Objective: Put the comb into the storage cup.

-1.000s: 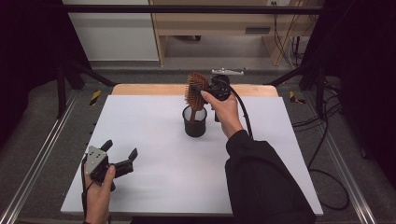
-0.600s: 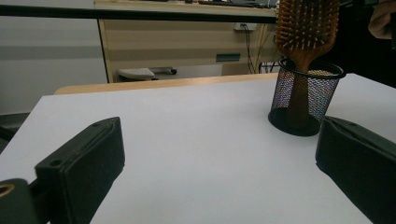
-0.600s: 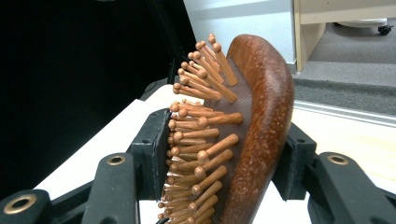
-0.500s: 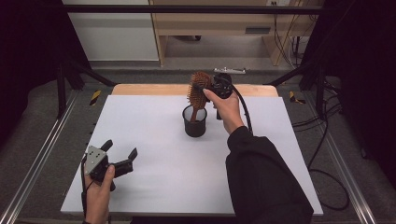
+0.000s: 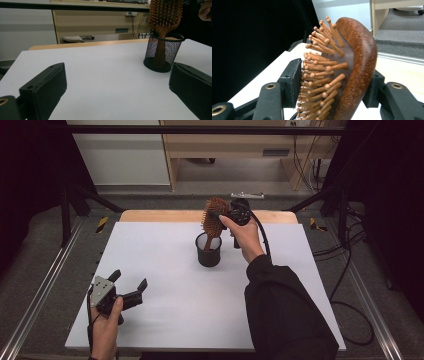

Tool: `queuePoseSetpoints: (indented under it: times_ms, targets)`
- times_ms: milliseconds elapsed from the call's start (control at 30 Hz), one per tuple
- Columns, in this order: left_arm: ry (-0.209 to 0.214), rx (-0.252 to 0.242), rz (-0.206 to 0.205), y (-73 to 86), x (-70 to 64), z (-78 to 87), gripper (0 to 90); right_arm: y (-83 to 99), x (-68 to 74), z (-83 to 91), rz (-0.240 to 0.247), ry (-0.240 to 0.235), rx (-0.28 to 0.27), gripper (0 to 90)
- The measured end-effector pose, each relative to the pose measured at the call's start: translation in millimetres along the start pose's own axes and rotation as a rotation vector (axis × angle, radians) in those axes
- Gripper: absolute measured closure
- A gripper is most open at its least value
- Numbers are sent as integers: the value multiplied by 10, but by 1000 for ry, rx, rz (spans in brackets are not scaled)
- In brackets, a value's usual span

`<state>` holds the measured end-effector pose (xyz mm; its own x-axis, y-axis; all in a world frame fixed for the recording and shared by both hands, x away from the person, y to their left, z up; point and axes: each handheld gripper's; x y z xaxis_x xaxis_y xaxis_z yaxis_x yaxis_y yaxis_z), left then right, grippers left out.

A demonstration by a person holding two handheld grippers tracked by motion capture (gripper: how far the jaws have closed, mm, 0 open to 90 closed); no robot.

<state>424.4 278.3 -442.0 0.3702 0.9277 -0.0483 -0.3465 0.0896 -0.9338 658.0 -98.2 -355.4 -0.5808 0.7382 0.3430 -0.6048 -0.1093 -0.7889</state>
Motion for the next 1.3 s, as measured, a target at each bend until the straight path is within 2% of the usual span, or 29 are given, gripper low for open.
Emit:
queuePoseSetpoints:
  times_ms: [300,600,1033,1300]
  targets:
    - [-4,1,-2,-1,3,-1,16,5,-27,9,-5,9,21,369]
    - [-4,1,-2,-1,4,0,17,10,-45,18,-9,14,30,359]
    - [0,3,-1,4,-7,-7,17,20,-46,37,7,44,55,318]
    - [-3,5,0,6,0,-5,18,27,-44,40,7,48,53,317]
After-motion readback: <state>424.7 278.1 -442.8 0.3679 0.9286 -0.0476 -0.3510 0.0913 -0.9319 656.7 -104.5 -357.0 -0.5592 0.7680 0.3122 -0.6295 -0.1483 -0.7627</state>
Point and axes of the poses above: each handheld gripper's, and its own axes: z roughly backward along the jaws, y roughly out of its underside, x roughly to its left, and after that the axes turned 10 degrees about x, right-handed
